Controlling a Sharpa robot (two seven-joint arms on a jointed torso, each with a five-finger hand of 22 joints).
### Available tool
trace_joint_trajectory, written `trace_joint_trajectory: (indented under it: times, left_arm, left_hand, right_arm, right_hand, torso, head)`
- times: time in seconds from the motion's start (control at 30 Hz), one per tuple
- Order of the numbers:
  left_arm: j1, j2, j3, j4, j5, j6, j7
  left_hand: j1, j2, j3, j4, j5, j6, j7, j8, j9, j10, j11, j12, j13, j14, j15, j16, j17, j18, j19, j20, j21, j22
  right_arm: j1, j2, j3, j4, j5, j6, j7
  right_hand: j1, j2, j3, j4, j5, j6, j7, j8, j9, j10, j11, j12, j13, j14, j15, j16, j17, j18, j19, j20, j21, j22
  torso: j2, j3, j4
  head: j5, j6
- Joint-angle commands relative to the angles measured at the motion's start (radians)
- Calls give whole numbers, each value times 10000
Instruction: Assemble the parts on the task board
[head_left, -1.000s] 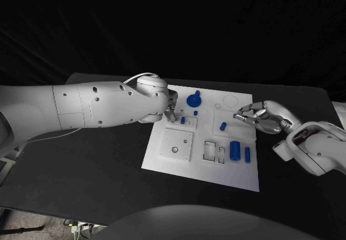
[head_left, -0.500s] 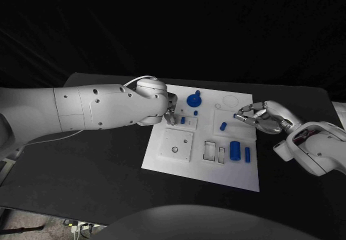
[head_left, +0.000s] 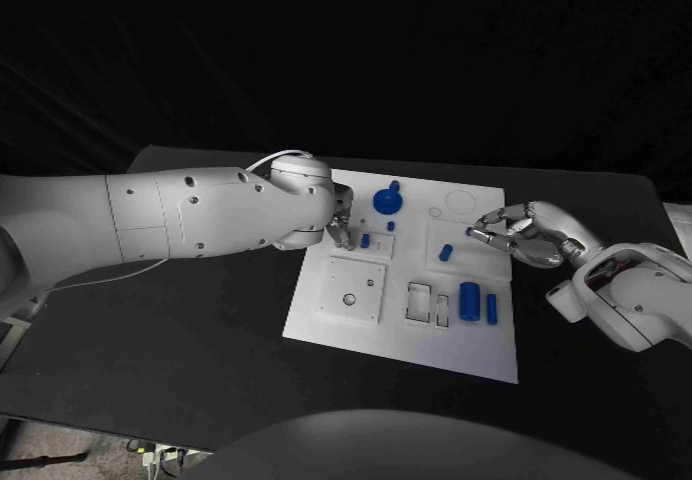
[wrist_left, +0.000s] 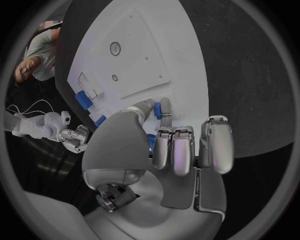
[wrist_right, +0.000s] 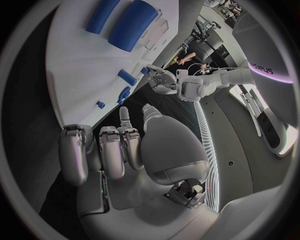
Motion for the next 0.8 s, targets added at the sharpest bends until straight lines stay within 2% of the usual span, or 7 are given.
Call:
trace_joint_trajectory:
  times: [0.03,0.17,0.27,0.4,0.57,0.8]
  left_arm:
    - [-130,20,-93,-1,97,593,-1340]
    - [-130,22,-93,-5,83,788,-1369]
    - [-130,24,-93,-7,78,880,-1388]
    - [-131,22,-93,-26,65,1039,-1415]
    - [-131,1,-93,-23,-18,1171,-1430]
    - [-131,-68,-92,34,-153,1172,-1422]
  left_hand:
    - [-229,-72,-213,110,-137,17,30,-67,-55,1026,-1,29,2628,1071,42,25,2634,48,340,22,-77,2151]
    - [-302,-111,-430,223,-251,34,45,-108,-92,1026,17,29,2628,1071,54,25,2634,60,316,33,-136,2136]
    - [-328,-113,-685,362,-573,79,54,-147,-132,1026,23,29,2628,1071,66,25,2634,63,310,46,-157,2132]
    - [-330,-116,-719,378,-593,86,54,-150,-136,1026,26,29,2628,1071,67,25,2634,70,298,46,-188,2123]
    - [-417,-133,-1054,607,-749,53,94,-240,-196,1026,56,29,2628,1071,90,25,2634,85,264,71,-280,2100]
    - [-496,-147,-1643,1058,-1350,-58,170,-222,-127,1026,122,29,2628,1071,147,25,2634,98,241,118,-357,2084]
  right_arm:
    - [-9,-1,-1,15,-43,58,67]
    - [-9,0,-1,14,-43,58,68]
    - [-10,0,-1,11,-44,62,67]
    - [-10,7,-1,8,-44,63,68]
    - [-10,12,-1,1,-44,64,68]
    - [-10,19,-1,-6,-46,57,68]
  right_hand:
    - [80,-8,7,-33,36,-22,-35,31,-9,1058,-45,38,2627,1042,-34,34,2634,199,132,-37,-36,2185]
    - [98,-8,13,-37,43,-21,-35,34,-11,1058,-45,38,2627,1042,-35,34,2634,197,135,-38,-33,2186]
    - [100,-8,14,-38,44,-20,-35,34,-11,1058,-45,38,2627,1042,-35,34,2634,198,135,-38,-34,2186]
    - [109,-10,16,-42,48,-18,-36,36,-12,1058,-46,38,2627,1042,-36,34,2634,198,133,-38,-36,2185]
    - [109,-10,16,-42,48,-18,-36,36,-12,1058,-46,38,2627,1042,-36,34,2634,198,133,-38,-36,2185]
    - [137,-19,23,-55,62,-13,-38,41,-14,1058,-47,38,2627,1042,-37,34,2634,199,131,-39,-39,2184]
  torso:
    - [1,-2,2]
    - [-2,-4,2]
    - [-2,-4,3]
    - [-2,0,2]
    - [-1,0,5]
    - [-3,-4,4]
  head:
    - [-4,0]
    - [-4,0]
    - [-2,0]
    - [-2,0]
    - [-9,0]
    - [-19,0]
